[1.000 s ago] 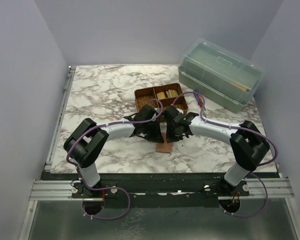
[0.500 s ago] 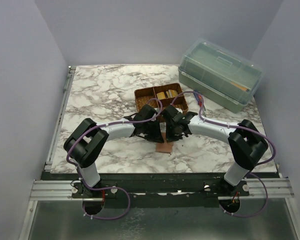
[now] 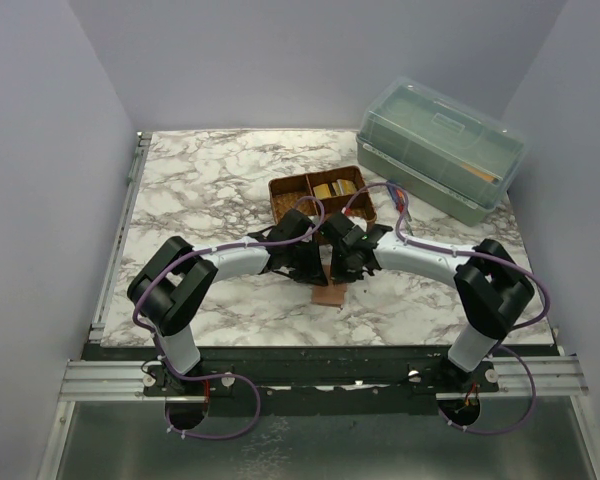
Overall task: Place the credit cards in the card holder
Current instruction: Close the card holder at the center of the board.
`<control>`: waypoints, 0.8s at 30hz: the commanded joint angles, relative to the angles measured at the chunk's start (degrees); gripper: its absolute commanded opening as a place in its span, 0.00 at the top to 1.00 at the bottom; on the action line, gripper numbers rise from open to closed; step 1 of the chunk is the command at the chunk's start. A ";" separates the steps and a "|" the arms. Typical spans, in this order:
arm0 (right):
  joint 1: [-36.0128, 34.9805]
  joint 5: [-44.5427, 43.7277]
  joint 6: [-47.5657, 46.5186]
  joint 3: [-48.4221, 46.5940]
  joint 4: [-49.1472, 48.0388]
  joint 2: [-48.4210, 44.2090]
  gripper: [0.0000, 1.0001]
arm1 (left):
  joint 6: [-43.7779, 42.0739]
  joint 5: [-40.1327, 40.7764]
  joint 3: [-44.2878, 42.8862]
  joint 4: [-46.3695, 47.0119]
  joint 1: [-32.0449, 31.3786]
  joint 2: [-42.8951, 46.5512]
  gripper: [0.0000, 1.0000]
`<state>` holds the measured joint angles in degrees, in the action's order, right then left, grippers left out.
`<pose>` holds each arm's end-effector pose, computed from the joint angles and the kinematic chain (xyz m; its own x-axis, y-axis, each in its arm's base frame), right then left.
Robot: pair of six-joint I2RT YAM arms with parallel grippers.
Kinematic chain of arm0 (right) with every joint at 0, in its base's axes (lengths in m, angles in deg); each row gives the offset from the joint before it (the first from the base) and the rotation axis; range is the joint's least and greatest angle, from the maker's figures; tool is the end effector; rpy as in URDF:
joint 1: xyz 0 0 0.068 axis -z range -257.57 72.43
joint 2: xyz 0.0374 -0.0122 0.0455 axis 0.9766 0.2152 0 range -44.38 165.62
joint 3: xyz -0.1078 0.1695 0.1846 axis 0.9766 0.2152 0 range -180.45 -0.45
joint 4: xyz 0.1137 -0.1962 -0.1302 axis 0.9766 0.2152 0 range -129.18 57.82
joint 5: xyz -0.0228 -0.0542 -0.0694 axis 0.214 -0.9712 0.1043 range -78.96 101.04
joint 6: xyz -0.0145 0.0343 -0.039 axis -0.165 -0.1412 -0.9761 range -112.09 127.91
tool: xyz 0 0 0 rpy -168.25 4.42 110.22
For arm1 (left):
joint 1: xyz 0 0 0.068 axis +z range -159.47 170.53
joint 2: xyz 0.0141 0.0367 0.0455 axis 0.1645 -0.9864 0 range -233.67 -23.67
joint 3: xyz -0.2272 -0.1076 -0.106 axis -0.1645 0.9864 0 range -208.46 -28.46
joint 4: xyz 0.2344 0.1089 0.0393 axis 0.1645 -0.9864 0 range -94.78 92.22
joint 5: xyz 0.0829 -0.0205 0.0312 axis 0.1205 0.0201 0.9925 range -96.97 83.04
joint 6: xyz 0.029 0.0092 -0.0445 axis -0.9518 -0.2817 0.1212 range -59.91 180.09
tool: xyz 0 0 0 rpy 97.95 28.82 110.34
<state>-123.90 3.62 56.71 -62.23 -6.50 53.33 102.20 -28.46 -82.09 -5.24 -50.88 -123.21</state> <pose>0.2304 0.2347 0.1781 -0.9387 0.0971 -0.3307 0.0327 0.9802 0.1951 0.2473 -0.2354 0.1537 -0.9692 0.0228 -0.2454 0.1746 0.7664 -0.6182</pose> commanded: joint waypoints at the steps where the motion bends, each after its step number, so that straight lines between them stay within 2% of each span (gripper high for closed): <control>1: -2.74 -4.59 7.51 2.11 -0.97 4.40 1.00 | -0.54 0.49 1.28 -1.96 -1.93 -1.09 0.84; 7: -3.82 -8.00 14.20 4.97 -1.91 3.71 1.00 | 0.67 -0.17 2.33 -0.51 -1.97 -0.82 0.84; 12: -4.35 -10.98 19.13 7.62 -3.01 2.19 1.00 | 3.61 -3.00 4.97 4.50 -1.81 -0.47 0.85; 19: -6.08 -14.05 19.54 12.66 -6.91 -0.45 1.00 | 8.33 -8.90 9.23 13.41 2.08 1.05 0.85; 24: -7.52 -17.87 20.43 11.33 -4.76 3.73 1.00 | 12.50 -12.49 12.71 18.62 5.01 0.47 0.85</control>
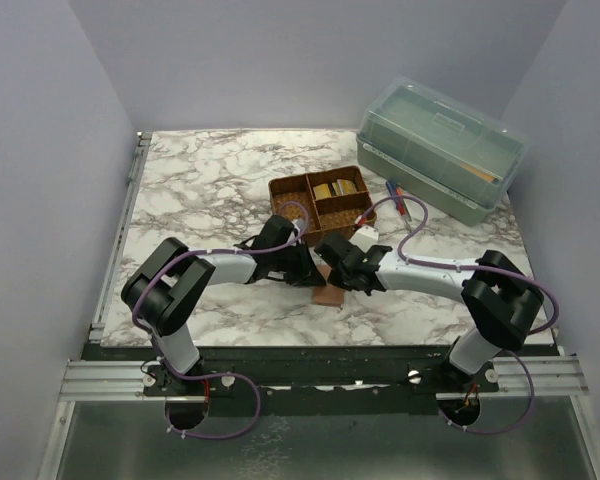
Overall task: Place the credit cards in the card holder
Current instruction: Close the card holder at the center of the board.
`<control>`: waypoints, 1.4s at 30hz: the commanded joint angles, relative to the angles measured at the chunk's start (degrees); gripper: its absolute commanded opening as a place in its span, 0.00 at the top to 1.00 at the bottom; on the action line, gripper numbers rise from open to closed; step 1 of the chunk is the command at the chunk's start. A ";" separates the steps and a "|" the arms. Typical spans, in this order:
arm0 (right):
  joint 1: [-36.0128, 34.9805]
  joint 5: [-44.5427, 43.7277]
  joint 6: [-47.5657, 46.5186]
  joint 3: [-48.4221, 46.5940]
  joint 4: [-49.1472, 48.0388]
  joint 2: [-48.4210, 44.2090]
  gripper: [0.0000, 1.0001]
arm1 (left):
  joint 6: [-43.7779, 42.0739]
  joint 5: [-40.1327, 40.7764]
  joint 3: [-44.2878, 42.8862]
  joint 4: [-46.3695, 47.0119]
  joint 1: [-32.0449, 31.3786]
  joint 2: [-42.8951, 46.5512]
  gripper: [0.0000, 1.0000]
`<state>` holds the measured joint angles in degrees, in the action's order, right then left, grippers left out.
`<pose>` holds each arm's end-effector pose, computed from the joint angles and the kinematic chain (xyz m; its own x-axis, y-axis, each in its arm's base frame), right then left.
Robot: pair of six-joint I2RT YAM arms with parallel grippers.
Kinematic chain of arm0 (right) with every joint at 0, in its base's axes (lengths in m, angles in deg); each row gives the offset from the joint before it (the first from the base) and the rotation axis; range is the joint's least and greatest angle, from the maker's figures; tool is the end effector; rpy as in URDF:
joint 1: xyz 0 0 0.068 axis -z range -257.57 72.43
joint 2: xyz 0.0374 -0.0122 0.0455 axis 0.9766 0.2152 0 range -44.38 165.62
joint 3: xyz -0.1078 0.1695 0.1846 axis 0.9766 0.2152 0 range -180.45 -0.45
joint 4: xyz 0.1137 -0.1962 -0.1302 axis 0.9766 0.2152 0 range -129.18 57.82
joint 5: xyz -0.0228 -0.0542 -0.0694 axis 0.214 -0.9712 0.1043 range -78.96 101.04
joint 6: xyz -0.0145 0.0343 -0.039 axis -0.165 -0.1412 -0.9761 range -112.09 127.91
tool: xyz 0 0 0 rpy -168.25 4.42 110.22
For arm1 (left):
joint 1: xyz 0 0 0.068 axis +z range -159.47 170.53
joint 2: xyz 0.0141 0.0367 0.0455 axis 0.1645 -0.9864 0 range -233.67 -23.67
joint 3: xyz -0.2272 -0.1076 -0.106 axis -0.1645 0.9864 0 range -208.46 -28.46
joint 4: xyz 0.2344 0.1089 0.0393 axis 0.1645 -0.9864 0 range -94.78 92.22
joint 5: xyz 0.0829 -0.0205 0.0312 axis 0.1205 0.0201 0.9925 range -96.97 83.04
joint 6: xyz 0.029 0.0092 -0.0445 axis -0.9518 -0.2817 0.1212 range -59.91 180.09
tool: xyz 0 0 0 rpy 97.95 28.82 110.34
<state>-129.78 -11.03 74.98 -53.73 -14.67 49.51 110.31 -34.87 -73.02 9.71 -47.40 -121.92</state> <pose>0.1993 0.2352 0.1658 -0.8019 0.3586 -0.4779 0.2643 0.9302 0.2546 0.2456 -0.2124 0.1368 -0.9781 -0.0988 -0.1832 0.0735 0.6596 -0.7480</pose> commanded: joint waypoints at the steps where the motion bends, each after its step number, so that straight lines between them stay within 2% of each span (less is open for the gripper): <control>1: -2.07 -3.85 2.64 2.43 4.10 8.38 1.00 | 5.48 -6.38 3.88 4.06 1.82 -1.25 0.86; 7: -4.77 -7.75 4.73 0.54 8.21 10.88 1.00 | 10.29 -5.31 7.23 8.16 3.05 -2.78 0.91; 14: -9.20 -10.86 7.70 -1.75 13.33 13.50 1.00 | 11.27 -3.09 8.24 9.04 4.04 -2.94 0.91; 26: -12.84 -11.57 8.13 2.49 7.89 14.93 1.00 | 16.22 1.96 15.04 5.07 7.31 5.93 0.83; 35: -16.80 -14.21 9.71 0.12 13.78 19.56 1.00 | 12.52 -1.50 10.64 4.52 7.43 4.64 0.85; 38: -17.91 -14.35 8.30 1.64 12.71 19.74 1.00 | 10.15 1.39 9.48 2.13 7.43 7.43 0.84; 42: -18.87 -11.62 4.24 4.27 6.61 19.66 1.00 | 8.28 3.38 5.49 -2.96 7.43 9.45 0.83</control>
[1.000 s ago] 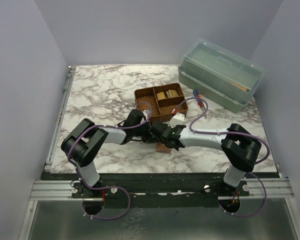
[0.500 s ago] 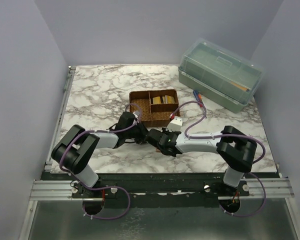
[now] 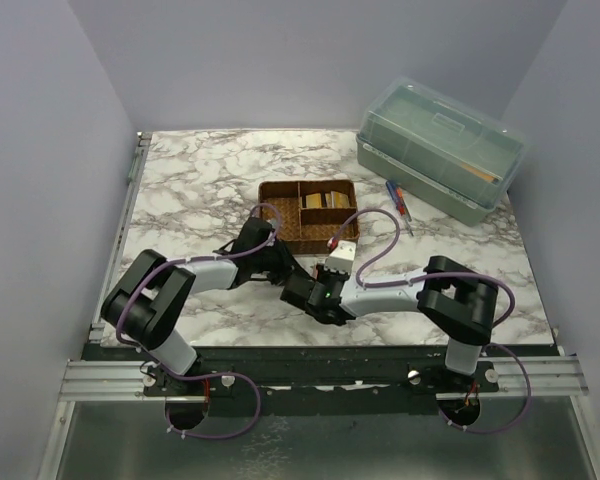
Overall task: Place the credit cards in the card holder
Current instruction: Close the card holder at the center of the board.
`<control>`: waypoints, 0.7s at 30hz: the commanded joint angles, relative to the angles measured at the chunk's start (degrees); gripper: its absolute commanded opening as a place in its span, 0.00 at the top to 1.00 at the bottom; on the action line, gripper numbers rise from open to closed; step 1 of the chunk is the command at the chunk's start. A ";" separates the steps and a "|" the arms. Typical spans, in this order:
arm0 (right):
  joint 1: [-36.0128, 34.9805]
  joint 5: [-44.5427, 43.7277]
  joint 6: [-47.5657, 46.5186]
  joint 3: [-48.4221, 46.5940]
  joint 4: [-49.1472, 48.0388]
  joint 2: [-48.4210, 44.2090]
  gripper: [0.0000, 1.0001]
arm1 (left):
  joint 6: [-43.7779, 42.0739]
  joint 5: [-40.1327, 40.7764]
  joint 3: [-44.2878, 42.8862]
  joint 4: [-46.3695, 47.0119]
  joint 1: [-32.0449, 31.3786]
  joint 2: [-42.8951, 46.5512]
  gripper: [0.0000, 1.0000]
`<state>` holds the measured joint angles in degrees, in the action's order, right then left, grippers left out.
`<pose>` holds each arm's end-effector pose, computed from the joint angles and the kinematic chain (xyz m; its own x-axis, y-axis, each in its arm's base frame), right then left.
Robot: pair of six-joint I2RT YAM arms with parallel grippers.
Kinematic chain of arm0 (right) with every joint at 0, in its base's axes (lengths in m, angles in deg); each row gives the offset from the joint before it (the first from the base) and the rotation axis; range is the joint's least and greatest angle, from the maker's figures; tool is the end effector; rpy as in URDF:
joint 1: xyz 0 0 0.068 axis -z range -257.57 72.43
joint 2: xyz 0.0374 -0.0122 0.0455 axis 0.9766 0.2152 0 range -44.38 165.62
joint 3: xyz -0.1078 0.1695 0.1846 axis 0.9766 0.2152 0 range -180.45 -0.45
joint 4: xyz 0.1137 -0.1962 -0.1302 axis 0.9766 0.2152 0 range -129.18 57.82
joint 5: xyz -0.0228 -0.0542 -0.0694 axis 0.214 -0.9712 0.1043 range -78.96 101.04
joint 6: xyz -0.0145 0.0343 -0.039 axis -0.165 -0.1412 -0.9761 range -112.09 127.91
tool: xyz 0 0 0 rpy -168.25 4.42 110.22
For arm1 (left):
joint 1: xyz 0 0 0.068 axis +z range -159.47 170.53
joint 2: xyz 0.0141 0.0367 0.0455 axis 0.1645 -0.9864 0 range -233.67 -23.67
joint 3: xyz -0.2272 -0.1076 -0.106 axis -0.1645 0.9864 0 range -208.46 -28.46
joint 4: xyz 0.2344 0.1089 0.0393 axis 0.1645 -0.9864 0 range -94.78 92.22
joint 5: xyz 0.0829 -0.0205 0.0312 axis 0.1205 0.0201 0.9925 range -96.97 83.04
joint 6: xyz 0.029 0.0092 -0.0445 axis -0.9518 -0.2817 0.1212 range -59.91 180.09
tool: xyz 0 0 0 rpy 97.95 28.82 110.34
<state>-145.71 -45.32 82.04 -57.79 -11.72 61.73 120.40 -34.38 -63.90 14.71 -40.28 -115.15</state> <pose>0.1475 0.2879 0.1313 -0.5225 0.1287 -0.8429 0.2274 0.9738 0.0077 0.2406 -0.1625 0.1350 -0.9371 -0.3390 -0.0834 -0.1470 0.5996 -0.7867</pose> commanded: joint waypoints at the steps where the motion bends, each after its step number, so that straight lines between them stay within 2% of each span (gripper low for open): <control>1: -3.25 23.63 -3.56 8.90 2.67 7.75 1.00 | -1.77 3.43 -4.15 -8.70 0.30 3.07 0.83; 15: -10.86 27.89 -2.38 2.88 8.42 18.81 1.00 | -3.00 7.75 -7.60 -16.52 0.31 9.20 0.80; 19: -10.51 25.85 0.56 4.56 10.51 15.89 1.00 | -5.10 7.32 -8.40 -17.61 0.31 10.42 0.74; 21: -10.29 22.71 -1.89 5.04 10.56 11.55 0.98 | -7.08 7.13 -8.90 -17.89 0.31 10.95 0.68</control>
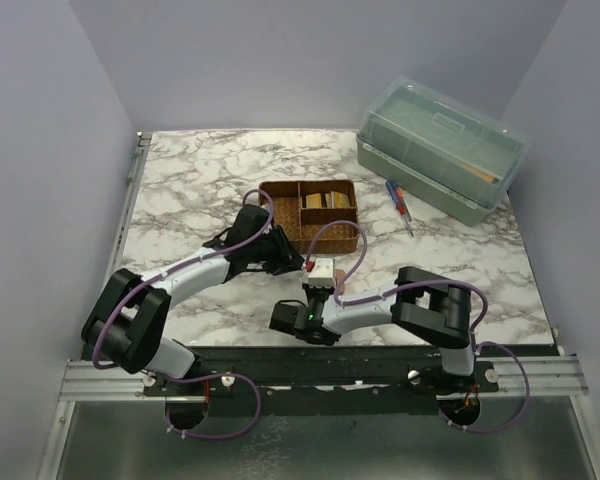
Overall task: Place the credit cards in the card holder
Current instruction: Close the card holder at the center of the board, then reset both arms
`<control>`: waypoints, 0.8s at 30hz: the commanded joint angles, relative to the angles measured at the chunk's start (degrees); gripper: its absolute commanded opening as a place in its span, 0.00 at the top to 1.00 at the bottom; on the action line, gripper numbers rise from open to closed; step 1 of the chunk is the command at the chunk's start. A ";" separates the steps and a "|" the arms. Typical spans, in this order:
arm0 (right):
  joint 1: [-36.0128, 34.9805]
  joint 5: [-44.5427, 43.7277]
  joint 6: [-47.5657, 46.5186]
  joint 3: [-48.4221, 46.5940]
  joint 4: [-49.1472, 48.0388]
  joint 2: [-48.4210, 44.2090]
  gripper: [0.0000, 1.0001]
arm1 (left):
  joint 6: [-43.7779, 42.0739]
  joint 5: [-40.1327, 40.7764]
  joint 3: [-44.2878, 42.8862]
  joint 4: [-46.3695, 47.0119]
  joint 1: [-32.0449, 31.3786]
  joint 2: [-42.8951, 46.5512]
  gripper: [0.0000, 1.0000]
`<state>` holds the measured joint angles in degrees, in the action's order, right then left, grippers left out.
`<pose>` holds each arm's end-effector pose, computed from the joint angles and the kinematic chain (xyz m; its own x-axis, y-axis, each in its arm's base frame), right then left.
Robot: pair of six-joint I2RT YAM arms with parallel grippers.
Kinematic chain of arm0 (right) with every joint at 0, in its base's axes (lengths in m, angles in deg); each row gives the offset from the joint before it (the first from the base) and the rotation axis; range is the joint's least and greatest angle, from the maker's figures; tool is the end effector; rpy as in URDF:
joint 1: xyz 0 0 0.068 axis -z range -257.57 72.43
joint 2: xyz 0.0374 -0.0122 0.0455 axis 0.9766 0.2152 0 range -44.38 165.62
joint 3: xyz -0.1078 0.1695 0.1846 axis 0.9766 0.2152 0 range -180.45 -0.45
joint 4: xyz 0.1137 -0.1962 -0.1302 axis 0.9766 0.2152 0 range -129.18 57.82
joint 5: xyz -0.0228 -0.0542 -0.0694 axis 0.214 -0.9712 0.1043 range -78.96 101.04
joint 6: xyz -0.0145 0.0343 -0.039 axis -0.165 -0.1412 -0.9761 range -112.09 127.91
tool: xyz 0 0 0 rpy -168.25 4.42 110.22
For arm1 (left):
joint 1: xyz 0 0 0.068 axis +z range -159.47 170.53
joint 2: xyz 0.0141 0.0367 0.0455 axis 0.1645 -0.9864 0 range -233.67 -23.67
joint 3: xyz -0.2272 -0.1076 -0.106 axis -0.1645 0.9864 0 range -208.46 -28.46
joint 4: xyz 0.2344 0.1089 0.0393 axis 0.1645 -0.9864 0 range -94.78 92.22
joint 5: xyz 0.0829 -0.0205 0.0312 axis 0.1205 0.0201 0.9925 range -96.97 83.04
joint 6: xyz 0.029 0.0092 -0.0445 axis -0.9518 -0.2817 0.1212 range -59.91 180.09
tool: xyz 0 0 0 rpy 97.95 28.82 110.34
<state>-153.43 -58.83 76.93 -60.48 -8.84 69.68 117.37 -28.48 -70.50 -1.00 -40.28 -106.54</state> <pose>0.1127 0.3104 0.1056 -0.3777 -0.1838 -0.9075 0.1156 0.9631 -0.2431 0.2414 -0.1590 0.1862 -0.9142 -0.3661 -0.1739 -0.1225 0.6586 -0.7425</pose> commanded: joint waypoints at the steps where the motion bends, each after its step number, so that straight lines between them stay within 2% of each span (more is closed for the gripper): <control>1: -2.21 34.50 2.48 7.16 9.24 1.46 0.93 | -5.41 0.61 -2.76 -2.34 0.27 2.49 0.66; 2: -1.45 33.29 1.69 6.31 10.86 -0.33 0.83 | -6.71 -0.27 -3.39 -2.72 0.30 2.54 0.64; 4: 1.36 33.14 -1.49 4.64 12.50 -3.44 0.73 | -9.68 -2.12 -4.96 -3.80 0.27 2.58 0.59; 9: 2.93 31.37 -7.97 -0.13 14.33 -10.26 0.51 | -15.02 -3.78 -9.47 -7.21 0.31 3.72 0.46; 15: 3.48 32.47 -11.87 -7.66 16.70 -11.93 0.24 | -19.70 -2.34 -13.50 -10.89 0.63 5.29 0.37; 17: 3.97 34.37 -12.38 -7.38 14.76 -12.72 0.19 | -21.05 -0.97 -14.28 -12.37 0.99 6.25 0.35; 21: 6.02 36.59 -13.52 -6.03 13.27 -15.10 0.14 | -22.96 1.11 -15.86 -15.35 1.84 8.73 0.32; 24: 6.05 40.14 -19.23 -4.17 6.22 -18.16 0.12 | -24.60 3.21 -16.28 -16.12 2.05 10.64 0.29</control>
<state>-147.96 -24.82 64.08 -66.60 3.82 56.22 97.02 -29.07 -84.82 -13.88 -38.77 -99.52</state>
